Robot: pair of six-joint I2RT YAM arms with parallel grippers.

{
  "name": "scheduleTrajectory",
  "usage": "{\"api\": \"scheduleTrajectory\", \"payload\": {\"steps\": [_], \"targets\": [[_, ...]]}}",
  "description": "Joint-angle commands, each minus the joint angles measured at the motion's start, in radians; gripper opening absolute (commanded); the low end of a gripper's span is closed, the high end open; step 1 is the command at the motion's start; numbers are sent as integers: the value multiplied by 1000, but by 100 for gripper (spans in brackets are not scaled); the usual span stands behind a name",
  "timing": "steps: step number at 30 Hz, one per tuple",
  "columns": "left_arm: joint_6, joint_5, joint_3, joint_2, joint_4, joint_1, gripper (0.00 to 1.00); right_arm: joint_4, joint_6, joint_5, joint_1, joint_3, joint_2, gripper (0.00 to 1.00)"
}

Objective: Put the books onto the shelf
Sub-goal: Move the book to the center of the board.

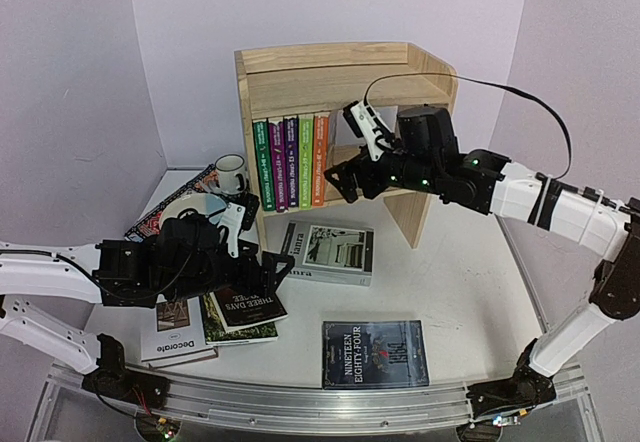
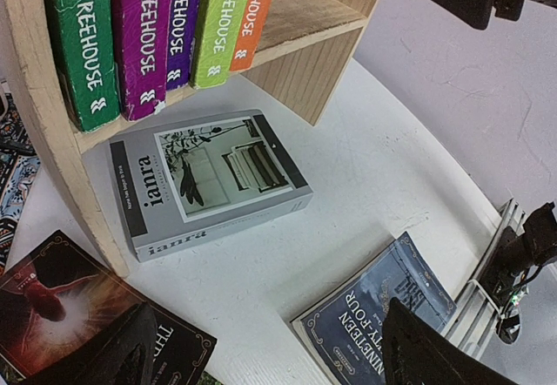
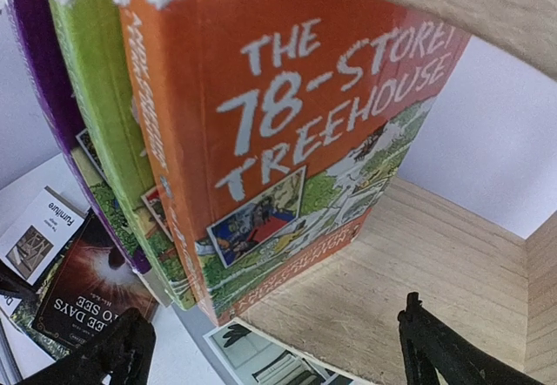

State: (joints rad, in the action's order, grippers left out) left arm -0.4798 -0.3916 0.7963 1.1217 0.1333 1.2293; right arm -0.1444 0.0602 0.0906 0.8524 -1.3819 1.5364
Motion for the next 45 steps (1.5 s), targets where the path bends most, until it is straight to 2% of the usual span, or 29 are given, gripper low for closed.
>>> {"api": "scheduleTrajectory", "payload": {"steps": [1, 11, 18, 25, 29, 31, 38, 45], "targets": [[-7, 0, 26, 5, 3, -4, 91, -53, -43, 59, 0, 46, -67, 98], [-142, -51, -9, 10, 31, -11, 91, -85, -164, 109, 4, 241, -168, 98], [-312, -47, -8, 33, 178, -65, 87, -34, -287, 119, 41, 398, -222, 98], [-544, 9, -113, -71, 335, -166, 85, -53, -407, 106, 98, 583, -296, 96], [-668, 39, -126, -101, 492, -208, 85, -96, -444, 98, 119, 665, -312, 96], [-712, 57, -138, -106, 522, -218, 85, -114, -455, 92, 122, 693, -312, 96], [-729, 144, -169, -75, 525, -265, 82, -155, -465, 53, 125, 725, -311, 96], [-737, 165, -135, -18, 574, -268, 85, -168, -493, 22, 133, 746, -298, 94]]}}
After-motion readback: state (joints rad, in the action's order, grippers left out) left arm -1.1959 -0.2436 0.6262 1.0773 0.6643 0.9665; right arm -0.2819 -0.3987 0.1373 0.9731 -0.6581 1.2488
